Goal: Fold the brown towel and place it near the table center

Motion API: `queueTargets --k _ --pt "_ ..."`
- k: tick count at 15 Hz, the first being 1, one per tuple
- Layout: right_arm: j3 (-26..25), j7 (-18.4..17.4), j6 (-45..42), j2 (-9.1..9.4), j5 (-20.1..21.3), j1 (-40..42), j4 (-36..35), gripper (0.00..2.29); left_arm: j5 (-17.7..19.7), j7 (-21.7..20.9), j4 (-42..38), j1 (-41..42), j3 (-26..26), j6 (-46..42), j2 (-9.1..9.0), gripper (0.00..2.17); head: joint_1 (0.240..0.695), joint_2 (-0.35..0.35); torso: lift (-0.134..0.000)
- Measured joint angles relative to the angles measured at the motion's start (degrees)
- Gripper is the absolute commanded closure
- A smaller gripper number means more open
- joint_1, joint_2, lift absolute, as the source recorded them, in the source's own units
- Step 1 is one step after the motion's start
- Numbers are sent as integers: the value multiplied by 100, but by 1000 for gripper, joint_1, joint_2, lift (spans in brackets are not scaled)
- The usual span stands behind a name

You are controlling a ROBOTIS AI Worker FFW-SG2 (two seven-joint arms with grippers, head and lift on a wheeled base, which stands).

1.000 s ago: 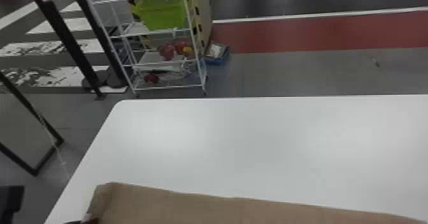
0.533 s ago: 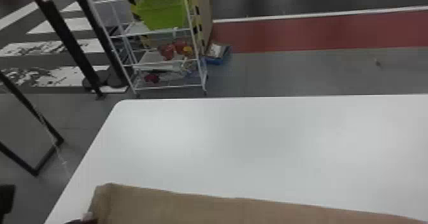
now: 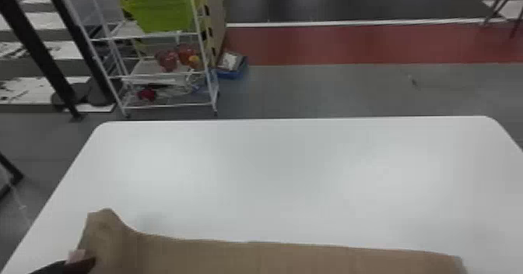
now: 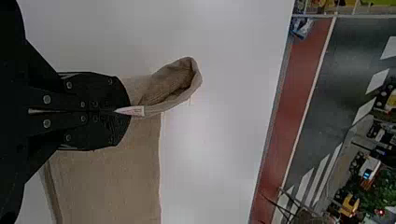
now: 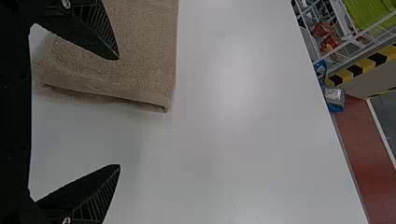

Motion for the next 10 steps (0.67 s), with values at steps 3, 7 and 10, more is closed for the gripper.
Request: queueTargets --k 3,7,10 --pt "10 0 9 7 38 5 7 49 26 -7 -637 122 -550 563 -2 2142 695 -83 -122" --pt "37 0 4 9 66 6 29 49 -98 207 -1215 282 -1743 1322 -2 2142 695 -260 -122" --pt "37 0 -5 4 74 6 57 49 -452 585 -1378 355 -2859 1585 -2 2142 695 -350 -122"
